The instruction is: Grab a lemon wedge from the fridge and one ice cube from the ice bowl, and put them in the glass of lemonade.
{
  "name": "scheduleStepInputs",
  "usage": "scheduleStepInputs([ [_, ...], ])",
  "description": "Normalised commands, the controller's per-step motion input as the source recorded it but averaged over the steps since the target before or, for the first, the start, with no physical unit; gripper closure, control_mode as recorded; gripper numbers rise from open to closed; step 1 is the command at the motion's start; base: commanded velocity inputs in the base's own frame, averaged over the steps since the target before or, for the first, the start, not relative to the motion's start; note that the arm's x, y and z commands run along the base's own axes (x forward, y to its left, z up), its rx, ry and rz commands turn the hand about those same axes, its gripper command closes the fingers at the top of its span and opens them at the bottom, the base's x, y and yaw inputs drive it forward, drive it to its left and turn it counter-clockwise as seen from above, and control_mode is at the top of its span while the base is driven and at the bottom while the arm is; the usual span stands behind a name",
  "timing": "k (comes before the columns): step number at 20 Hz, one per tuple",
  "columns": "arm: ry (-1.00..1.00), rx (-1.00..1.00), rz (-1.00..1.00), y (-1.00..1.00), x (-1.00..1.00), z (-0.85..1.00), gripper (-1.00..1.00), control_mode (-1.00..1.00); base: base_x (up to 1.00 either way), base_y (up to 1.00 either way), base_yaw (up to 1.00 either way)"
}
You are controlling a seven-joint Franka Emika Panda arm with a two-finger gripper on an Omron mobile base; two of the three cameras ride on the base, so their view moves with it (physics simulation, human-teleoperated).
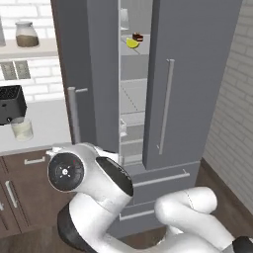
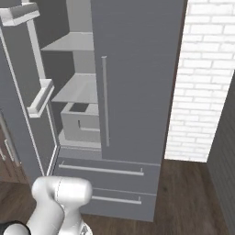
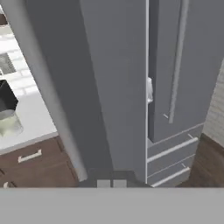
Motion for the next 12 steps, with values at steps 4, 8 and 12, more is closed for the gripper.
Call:
scheduleStepInputs([
  [4, -0.3, 0.46, -0.09, -0.61, -0.8, 0.53, 1.0, -1.0, 0.0, 0.0, 0.0],
  [8, -0.06, 0.74, -0.17, -1.0, -0.09, 0.28, 1.0, -1.0, 0.0, 0.0, 0.0],
  [12, 0.01, 0.85, -0.15, -1.0, 0.0, 0.1, 1.0, -1.0, 0.0, 0.0, 0.0],
])
